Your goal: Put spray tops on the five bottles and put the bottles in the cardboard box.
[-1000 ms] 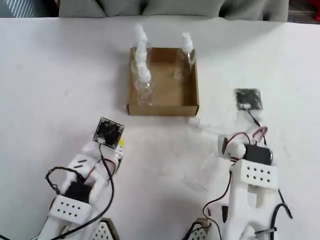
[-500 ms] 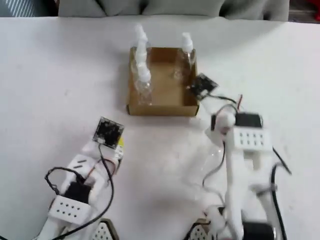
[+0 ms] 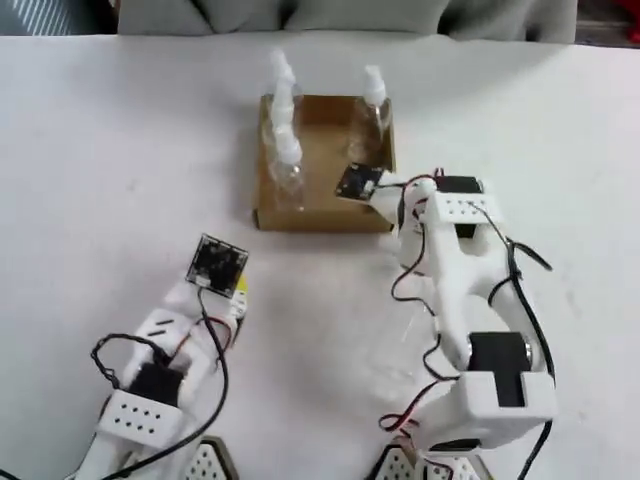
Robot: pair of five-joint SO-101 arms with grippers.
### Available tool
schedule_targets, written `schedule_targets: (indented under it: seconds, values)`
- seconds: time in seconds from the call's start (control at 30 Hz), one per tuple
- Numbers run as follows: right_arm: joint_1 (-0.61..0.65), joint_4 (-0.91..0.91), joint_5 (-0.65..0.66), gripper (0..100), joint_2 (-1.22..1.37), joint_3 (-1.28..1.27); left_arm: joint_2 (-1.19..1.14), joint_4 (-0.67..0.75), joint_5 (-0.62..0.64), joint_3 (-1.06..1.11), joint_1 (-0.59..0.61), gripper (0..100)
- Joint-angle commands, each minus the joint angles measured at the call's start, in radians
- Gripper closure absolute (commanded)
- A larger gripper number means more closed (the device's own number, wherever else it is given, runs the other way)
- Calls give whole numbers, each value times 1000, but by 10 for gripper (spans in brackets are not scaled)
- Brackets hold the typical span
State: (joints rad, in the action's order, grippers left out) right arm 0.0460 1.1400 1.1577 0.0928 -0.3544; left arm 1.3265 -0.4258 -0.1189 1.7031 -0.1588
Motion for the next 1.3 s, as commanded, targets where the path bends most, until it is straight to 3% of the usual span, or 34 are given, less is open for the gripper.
schedule_targets:
  seconds: [0.0,0.43,0.67,0.77,0.97,1.27]
  values:
    - [12,-54,15,722,27,43,18,-5,-6,-3,10,978]
    - [59,-130,17,731,104,44,18,-5,-6,-3,10,978]
    - [54,-147,11,974,99,44,18,-5,-6,-3,10,978]
    - [39,-117,0,973,96,69,18,-5,-6,-3,10,978]
    - [-5,21,-196,982,96,261,18,-5,-6,-3,10,978]
    - [16,403,-637,982,96,525,18,-3,-6,-3,47,978]
